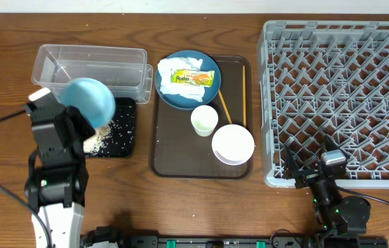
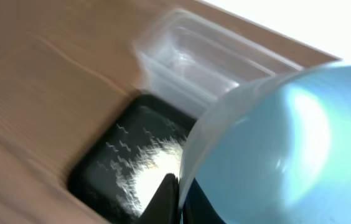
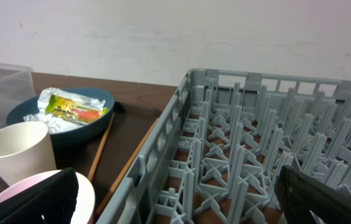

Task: Sort waste into correct bins and load items into the dishwasher rack
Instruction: 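Carry the emptied bowl with the left gripper back onto the brown tray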

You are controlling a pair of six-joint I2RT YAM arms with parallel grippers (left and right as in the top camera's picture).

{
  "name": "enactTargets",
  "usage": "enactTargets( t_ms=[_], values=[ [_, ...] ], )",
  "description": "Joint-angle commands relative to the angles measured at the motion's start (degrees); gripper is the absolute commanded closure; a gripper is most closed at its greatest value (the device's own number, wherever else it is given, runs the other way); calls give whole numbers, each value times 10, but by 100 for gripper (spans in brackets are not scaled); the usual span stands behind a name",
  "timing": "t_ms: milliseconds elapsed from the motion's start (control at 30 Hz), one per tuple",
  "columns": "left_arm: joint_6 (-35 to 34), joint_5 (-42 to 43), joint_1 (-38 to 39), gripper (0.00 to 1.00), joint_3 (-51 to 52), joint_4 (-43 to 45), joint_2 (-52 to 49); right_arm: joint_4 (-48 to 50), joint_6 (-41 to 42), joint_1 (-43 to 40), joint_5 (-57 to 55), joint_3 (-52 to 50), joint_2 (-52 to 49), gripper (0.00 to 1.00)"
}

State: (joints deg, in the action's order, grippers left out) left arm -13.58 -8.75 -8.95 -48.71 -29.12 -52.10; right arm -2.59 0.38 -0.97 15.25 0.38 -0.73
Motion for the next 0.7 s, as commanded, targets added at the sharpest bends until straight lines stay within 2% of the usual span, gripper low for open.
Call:
enactTargets(
  t_ms=[0,100,167,400,667],
  values=[
    [-22,209,-1,94,-7,-52,7,-2,-2,6,2,-1,1,1],
    [-22,323,-1,94,-4,-117,-5,-2,-2,6,2,-1,1,1],
    [-22,365,-1,94,-2,-153,-17,-2,-2,6,2,-1,1,1],
    [-22,368,-1,94,-1,-241,-89,-2,-2,6,2,-1,1,1],
    [-22,368,36,94,9,-234,-200,-2,-2,6,2,-1,1,1]
  ],
)
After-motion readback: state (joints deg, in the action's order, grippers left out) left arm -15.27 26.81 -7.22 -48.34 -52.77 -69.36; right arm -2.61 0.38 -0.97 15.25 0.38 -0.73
